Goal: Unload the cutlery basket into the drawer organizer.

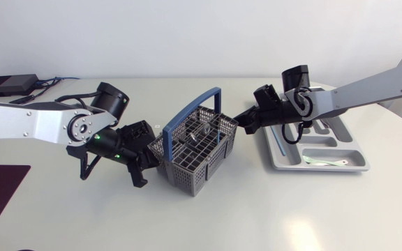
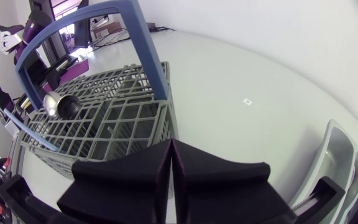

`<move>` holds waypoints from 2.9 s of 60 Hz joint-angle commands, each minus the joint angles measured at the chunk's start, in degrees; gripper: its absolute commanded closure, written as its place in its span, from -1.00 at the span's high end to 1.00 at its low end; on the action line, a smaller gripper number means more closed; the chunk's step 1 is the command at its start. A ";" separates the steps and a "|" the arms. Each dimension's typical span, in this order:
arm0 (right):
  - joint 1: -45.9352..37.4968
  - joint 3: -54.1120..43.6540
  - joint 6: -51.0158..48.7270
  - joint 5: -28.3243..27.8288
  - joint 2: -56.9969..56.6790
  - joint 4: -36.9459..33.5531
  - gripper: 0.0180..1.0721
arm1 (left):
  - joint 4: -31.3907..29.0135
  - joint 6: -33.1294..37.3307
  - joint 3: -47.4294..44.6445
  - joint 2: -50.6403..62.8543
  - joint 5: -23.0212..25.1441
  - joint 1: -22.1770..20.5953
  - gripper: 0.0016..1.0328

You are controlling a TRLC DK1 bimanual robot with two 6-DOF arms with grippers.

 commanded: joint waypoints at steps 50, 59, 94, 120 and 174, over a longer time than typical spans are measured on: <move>5.68 -12.51 -2.29 2.23 -11.24 -0.07 -0.89 | 4.54 -4.16 21.97 19.77 0.60 6.83 -0.64; 5.24 -12.33 -2.12 3.47 -11.15 1.43 -0.89 | 4.54 -4.16 21.09 19.86 0.60 6.12 -0.64; 3.22 -14.97 -2.20 5.84 -11.85 5.12 -0.89 | 4.45 -4.16 20.21 20.38 0.60 6.12 -0.63; 5.33 -16.99 -2.47 8.91 -15.11 5.03 -0.89 | 4.45 -5.21 22.06 20.91 0.60 8.06 -0.63; 1.29 -30.96 -6.95 10.76 -36.90 1.95 -0.66 | 6.56 -4.69 2.11 -3.96 1.39 15.35 -0.30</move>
